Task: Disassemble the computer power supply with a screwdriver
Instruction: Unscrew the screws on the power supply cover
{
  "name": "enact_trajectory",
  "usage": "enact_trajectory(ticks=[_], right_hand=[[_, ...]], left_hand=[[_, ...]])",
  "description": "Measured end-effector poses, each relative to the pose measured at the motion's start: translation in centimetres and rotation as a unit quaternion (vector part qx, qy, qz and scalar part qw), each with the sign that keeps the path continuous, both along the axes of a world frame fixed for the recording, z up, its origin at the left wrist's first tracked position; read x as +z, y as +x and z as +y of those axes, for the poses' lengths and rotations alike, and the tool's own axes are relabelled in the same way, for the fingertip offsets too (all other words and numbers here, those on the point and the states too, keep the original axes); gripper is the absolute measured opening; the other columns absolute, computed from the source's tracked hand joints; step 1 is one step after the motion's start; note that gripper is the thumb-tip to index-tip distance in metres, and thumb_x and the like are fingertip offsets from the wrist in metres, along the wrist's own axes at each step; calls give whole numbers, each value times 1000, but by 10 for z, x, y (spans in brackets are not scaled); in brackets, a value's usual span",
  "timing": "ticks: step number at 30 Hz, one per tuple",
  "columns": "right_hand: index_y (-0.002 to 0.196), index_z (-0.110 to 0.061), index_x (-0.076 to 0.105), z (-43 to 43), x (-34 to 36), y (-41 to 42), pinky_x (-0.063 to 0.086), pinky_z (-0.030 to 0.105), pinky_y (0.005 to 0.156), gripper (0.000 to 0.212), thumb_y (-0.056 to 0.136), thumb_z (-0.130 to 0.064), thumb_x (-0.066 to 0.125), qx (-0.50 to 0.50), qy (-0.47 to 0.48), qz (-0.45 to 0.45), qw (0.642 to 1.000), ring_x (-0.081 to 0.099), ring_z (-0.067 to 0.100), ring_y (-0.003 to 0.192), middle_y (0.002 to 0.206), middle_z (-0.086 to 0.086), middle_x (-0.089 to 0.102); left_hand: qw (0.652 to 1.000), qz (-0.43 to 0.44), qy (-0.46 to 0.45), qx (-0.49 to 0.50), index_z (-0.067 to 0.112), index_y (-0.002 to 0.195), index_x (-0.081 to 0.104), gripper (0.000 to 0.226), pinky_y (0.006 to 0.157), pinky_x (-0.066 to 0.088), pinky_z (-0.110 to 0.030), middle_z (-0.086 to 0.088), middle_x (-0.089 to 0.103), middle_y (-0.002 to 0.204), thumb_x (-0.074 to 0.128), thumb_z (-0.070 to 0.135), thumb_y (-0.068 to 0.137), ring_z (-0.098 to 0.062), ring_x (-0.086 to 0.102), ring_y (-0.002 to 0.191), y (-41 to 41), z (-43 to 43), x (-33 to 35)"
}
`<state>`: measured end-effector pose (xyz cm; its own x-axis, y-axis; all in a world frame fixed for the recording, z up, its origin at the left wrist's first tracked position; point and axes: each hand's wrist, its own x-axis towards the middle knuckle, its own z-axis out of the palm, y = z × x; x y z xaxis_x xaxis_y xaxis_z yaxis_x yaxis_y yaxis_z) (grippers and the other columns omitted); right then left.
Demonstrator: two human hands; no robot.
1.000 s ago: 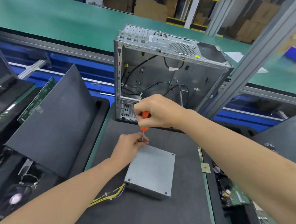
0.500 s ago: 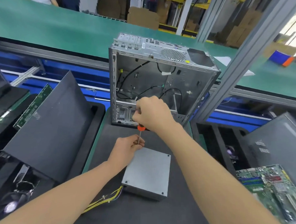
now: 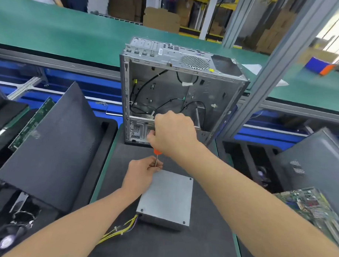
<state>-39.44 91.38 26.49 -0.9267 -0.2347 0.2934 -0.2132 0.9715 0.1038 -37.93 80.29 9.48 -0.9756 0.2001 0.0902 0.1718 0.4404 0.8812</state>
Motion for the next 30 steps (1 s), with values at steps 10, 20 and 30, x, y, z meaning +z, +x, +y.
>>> enact_trajectory(ticks=[10, 20, 30], right_hand=[[71, -11, 50, 4, 2, -20, 37, 30, 53, 16, 76, -17, 65, 35, -90, -105, 990, 56, 34, 69, 67, 4, 49], [82, -20, 53, 40, 13, -20, 32, 28, 53, 14, 83, -25, 66, 203, -88, -165, 961, 51, 9, 63, 61, -15, 48], [69, -15, 30, -6, -9, 0, 34, 34, 58, 35, 86, -14, 60, -133, -120, -55, 982, 44, 31, 69, 66, 2, 35]], left_hand=[[1000, 5, 5, -14, 13, 92, 76, 19, 80, 46, -1, 17, 76, 87, 72, -5, 91, 12, 70, 86, -1, -4, -5], [1000, 30, -6, 6, 23, 89, 77, 24, 82, 47, -3, 22, 77, 85, 75, -1, 89, 6, 71, 88, -1, 2, -11], [1000, -2, 4, 2, 26, 86, 74, 28, 73, 46, -6, 15, 76, 84, 69, 0, 95, 7, 69, 85, 3, 2, -5]])
